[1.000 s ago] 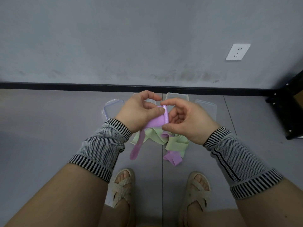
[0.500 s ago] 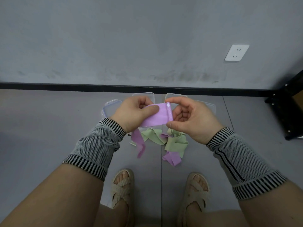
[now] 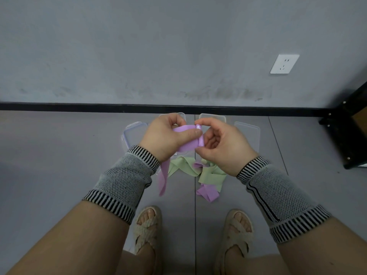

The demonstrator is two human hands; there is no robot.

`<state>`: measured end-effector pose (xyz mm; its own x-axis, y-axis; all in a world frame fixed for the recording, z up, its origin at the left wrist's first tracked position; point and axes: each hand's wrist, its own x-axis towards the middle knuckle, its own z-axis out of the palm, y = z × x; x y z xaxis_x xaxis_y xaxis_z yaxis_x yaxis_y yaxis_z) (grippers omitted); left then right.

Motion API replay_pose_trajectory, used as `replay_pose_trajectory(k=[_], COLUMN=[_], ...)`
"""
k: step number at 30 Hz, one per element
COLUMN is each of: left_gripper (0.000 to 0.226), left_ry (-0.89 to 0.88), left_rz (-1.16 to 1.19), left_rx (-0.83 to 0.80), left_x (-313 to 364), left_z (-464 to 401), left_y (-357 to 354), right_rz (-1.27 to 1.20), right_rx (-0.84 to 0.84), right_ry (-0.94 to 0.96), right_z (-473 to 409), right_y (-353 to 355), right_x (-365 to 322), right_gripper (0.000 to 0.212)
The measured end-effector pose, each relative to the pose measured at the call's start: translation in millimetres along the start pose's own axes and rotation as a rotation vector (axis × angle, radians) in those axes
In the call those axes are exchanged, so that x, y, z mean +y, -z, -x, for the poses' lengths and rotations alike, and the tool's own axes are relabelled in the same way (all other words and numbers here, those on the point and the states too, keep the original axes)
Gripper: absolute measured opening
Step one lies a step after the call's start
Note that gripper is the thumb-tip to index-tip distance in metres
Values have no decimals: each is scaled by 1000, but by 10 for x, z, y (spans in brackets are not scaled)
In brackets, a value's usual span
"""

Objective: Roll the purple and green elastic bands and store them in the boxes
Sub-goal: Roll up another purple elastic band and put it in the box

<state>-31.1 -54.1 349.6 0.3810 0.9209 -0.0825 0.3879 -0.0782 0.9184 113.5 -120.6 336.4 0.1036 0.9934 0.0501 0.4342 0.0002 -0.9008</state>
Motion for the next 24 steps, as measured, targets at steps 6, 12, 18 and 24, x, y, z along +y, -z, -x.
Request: replay_pose_trajectory(k=[6, 12, 18, 24], left_gripper=[39, 28, 23, 21], left_ry=[-5, 37, 49, 44], left_rz=[-101, -26, -30, -47], left_rx=[57, 1, -19, -38], left_x=[18, -9, -15, 0], left_z=[0, -16, -15, -8], left_y=[-77, -16, 3, 17], right_rz=[123, -48, -216, -245], right_rx=[44, -45, -92, -110], right_ry=[19, -8, -72, -100], right_z=[5, 14, 25, 19], right_y=[-39, -11, 15, 59], right_x=[6, -49, -76, -61], right_gripper=[46, 50, 44, 44])
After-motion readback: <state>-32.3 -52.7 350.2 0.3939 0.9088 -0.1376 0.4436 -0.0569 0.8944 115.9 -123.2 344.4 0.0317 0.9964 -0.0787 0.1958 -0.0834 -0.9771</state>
